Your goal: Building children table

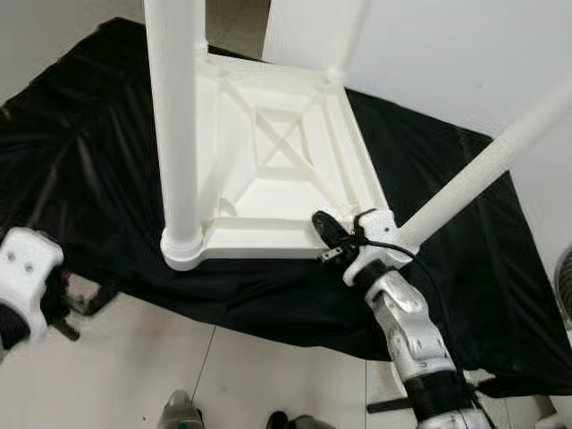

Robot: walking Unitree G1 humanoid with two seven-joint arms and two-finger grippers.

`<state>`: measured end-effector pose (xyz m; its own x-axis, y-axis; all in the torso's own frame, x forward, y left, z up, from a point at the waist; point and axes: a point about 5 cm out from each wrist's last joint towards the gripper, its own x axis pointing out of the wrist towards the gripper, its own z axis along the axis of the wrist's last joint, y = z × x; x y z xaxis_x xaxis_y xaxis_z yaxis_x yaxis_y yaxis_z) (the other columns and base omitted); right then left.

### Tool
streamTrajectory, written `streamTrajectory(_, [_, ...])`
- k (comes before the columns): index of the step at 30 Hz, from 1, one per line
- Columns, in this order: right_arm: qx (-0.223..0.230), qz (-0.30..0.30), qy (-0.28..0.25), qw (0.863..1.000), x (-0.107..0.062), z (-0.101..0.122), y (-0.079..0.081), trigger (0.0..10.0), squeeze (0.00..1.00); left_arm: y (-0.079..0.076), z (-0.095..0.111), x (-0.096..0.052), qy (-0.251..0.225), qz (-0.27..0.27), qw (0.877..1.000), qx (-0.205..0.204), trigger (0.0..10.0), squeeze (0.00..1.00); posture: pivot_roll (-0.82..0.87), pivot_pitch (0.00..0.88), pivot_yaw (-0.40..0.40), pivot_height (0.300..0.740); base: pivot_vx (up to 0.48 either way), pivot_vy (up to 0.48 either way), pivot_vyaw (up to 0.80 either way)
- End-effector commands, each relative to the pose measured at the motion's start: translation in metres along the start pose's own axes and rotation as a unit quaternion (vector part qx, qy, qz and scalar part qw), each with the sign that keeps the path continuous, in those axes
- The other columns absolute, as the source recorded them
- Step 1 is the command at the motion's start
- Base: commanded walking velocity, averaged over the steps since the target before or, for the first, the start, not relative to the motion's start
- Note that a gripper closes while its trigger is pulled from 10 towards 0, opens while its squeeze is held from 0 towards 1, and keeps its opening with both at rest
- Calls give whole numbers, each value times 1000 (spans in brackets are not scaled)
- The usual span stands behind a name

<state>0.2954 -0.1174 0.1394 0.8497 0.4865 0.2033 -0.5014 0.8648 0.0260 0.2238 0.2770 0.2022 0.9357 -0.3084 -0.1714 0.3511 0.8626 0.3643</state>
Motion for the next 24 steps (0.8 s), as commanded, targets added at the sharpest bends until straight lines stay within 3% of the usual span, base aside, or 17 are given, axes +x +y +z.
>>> streamTrajectory(1, [-3,-17,3,1000,-6,1,-5,10000,0,0,-4,6,2,9,1000,-4,10000,0,296,134,-127,740,0,0,0])
streamTrajectory(7, [-4,-57,-2,998,-23,4,-7,10000,0,10,5,42,-33,35,999,-7,10000,0,233,131,-94,740,0,0,0])
streamTrajectory(10, [-4,-66,0,998,-29,4,-5,10000,0,10,9,51,-40,34,999,-1,10000,0,214,132,-82,740,0,0,0])
streamTrajectory(13, [-2,-98,3,995,-42,2,-4,10000,0,6,22,73,-71,19,997,-4,10000,0,190,130,-63,740,0,0,0])
streamTrajectory(17, [-5,-110,4,994,-45,2,-4,10000,0,4,25,78,-78,15,997,-9,10000,0,190,130,-63,740,0,0,0])
streamTrajectory(24, [-35,-210,40,976,-73,-7,-13,10000,0,-23,44,103,-121,-47,992,-8,10000,0,155,123,-44,740,0,0,0])
